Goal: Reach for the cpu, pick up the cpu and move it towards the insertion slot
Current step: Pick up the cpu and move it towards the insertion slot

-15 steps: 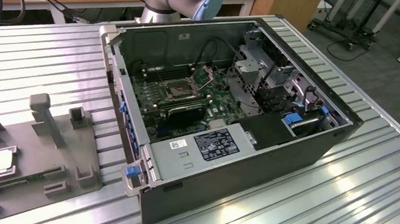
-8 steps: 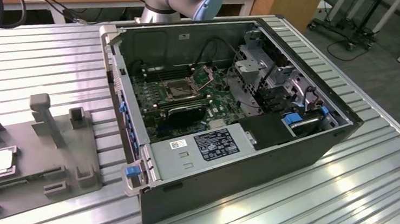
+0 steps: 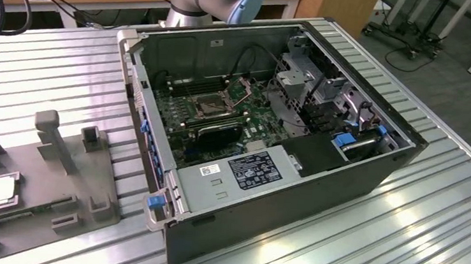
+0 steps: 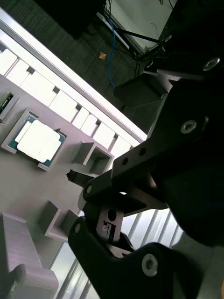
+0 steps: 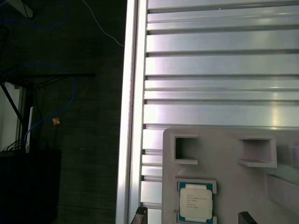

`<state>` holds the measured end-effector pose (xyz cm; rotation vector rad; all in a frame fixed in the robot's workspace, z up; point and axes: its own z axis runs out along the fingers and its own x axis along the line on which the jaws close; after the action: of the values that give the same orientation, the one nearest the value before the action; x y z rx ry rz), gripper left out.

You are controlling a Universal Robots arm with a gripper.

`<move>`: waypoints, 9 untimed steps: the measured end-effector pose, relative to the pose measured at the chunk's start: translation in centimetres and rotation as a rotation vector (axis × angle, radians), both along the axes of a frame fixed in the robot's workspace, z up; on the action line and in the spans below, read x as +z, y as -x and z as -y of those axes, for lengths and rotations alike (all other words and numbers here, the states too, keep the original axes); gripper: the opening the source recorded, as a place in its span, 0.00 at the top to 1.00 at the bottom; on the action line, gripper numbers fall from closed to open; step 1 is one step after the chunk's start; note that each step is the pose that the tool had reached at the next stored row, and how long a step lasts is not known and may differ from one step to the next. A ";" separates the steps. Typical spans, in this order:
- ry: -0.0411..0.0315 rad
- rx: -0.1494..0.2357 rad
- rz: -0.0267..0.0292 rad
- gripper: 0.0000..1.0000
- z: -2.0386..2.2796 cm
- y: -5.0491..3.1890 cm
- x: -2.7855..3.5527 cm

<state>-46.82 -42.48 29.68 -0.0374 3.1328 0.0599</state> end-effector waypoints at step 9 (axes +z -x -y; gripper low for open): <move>0.0026 0.000 0.0001 0.18 0.00 0.00 -0.38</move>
<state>-46.81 -42.48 29.30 -0.0375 3.1328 0.0558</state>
